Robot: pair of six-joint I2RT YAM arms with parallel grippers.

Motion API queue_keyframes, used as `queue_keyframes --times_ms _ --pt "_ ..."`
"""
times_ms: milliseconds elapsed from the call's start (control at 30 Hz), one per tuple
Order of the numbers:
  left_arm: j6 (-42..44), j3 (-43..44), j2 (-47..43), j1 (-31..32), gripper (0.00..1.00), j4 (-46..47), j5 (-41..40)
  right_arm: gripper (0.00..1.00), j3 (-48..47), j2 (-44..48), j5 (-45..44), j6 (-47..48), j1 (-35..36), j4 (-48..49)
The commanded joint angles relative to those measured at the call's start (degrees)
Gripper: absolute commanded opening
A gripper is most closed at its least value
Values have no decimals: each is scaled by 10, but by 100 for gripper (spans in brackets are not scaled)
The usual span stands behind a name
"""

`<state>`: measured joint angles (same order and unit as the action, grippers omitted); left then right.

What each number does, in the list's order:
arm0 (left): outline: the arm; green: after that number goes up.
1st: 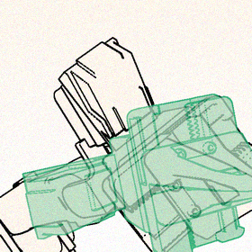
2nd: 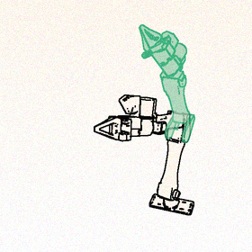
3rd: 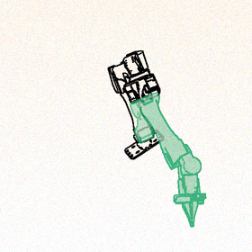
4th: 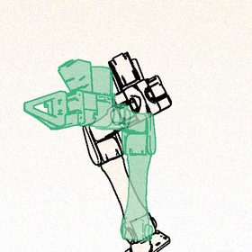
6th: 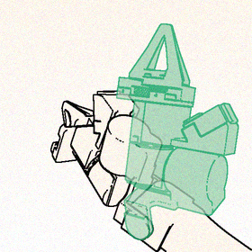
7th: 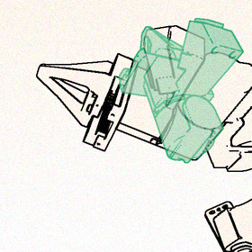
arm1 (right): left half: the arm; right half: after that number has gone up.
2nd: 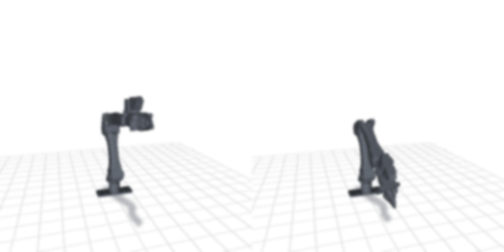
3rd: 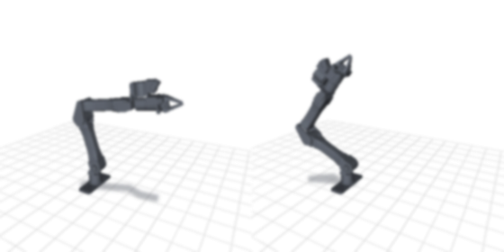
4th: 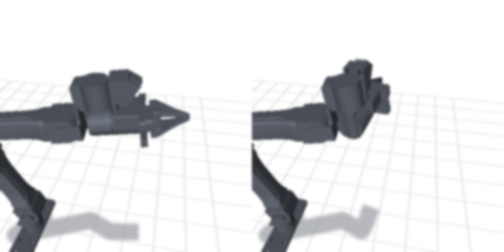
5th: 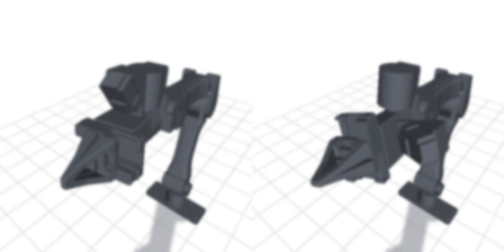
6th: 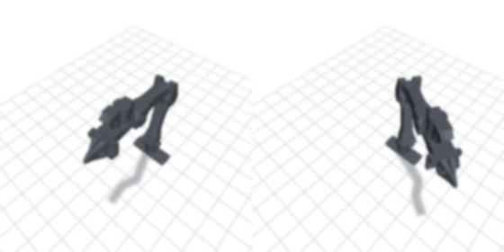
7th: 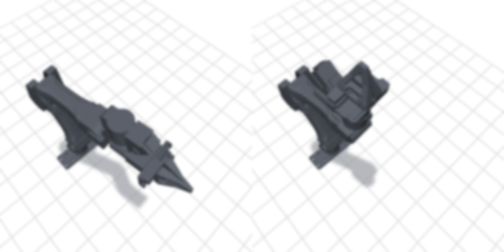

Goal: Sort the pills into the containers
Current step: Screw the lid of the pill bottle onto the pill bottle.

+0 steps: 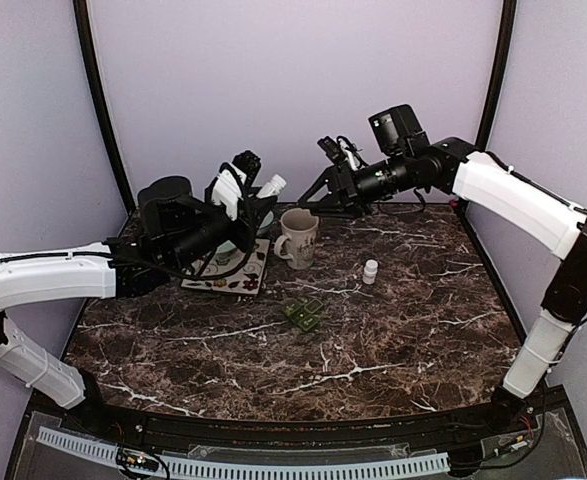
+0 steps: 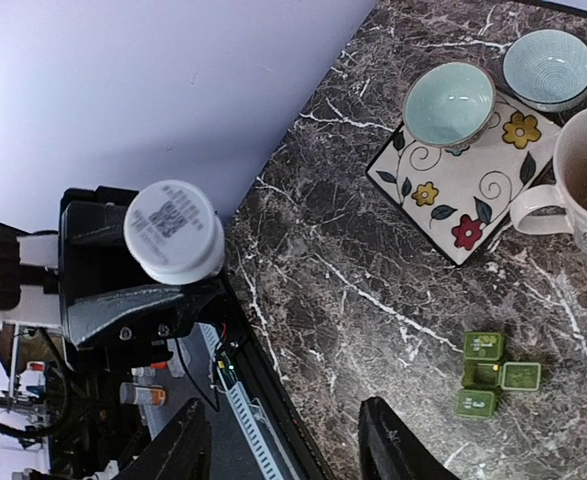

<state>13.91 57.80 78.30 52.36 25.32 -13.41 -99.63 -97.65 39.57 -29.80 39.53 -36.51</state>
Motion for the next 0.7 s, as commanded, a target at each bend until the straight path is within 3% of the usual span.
queue_keyframes --times_ms 0,167,367,533,667 --pt "-95 21 -28 -55 0 -48 126 50 1 38 -33 70 -2 -17" --pt "-198 50 -19 -132 0 -87 333 50 35 59 -66 120 -2 10" --pt "-282 85 18 -185 0 -92 521 50 57 93 -70 157 -2 36" --pt "-350 128 74 -200 0 -83 670 51 76 106 -57 160 -2 88" --pt "-429 139 111 -209 0 -26 762 51 70 103 -40 158 -2 108"
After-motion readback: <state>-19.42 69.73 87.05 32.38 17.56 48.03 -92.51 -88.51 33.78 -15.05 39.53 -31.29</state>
